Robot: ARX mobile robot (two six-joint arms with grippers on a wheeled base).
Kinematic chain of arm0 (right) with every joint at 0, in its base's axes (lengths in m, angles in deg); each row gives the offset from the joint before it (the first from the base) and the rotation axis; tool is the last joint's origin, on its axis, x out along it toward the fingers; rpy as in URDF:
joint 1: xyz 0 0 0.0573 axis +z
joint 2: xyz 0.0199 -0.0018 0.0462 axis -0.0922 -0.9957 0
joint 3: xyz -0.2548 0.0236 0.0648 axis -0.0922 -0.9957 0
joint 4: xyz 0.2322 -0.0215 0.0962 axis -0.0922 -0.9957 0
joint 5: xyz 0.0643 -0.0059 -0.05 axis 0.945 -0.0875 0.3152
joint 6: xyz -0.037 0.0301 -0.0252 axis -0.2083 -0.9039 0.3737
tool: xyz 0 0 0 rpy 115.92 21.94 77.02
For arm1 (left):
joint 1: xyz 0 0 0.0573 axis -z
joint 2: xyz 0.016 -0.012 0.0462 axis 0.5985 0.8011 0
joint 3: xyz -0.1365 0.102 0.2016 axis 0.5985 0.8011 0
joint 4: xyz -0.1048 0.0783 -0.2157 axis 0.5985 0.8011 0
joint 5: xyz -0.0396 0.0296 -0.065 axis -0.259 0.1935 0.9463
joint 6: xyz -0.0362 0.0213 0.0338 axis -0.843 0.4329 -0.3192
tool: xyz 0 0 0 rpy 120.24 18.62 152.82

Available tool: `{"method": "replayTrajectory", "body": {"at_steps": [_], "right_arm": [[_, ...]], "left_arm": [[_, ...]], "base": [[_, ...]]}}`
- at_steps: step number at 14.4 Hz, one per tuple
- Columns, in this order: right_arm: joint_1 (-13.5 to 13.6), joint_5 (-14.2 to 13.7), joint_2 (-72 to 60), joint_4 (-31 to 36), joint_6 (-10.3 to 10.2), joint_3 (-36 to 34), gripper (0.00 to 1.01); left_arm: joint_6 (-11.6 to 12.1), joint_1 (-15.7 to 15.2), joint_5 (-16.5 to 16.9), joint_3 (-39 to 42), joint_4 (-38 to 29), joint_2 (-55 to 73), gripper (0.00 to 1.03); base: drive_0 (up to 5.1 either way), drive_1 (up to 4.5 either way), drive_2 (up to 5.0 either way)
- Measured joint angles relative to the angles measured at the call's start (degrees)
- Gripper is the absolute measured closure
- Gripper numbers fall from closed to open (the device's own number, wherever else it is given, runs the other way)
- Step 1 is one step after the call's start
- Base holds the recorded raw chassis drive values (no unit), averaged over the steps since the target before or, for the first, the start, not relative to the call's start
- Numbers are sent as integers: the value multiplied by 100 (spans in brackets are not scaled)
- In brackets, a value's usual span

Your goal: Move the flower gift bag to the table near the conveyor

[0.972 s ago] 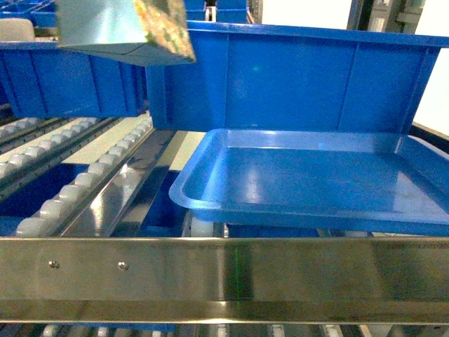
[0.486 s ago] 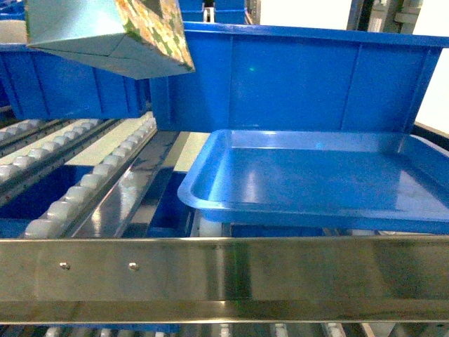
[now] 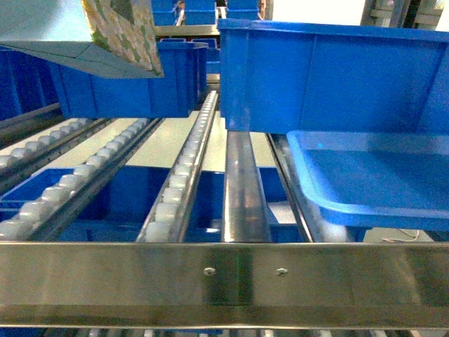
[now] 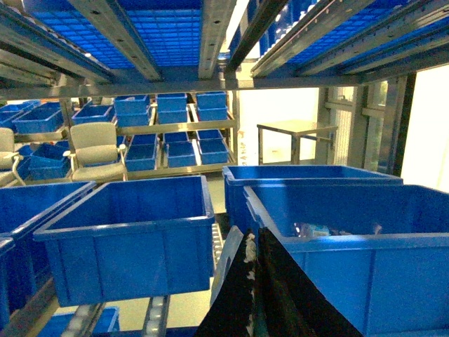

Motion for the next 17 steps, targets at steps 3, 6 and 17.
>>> {"method": "replayTrajectory", "body": {"at_steps": [3, 6, 17], "right_arm": [[0, 0, 0, -22, 0, 0, 99], [2, 2, -4, -4, 0, -2, 99], [2, 7, -4, -26, 0, -11, 99]], "left_arm": [[0, 15, 17, 4, 7, 0, 101], [0, 4, 2, 7, -2, 0, 101], [0, 7, 0, 17, 2, 0, 101]], "base": [[-480, 265, 265], [-511, 235, 235], [-470, 148, 338]]}}
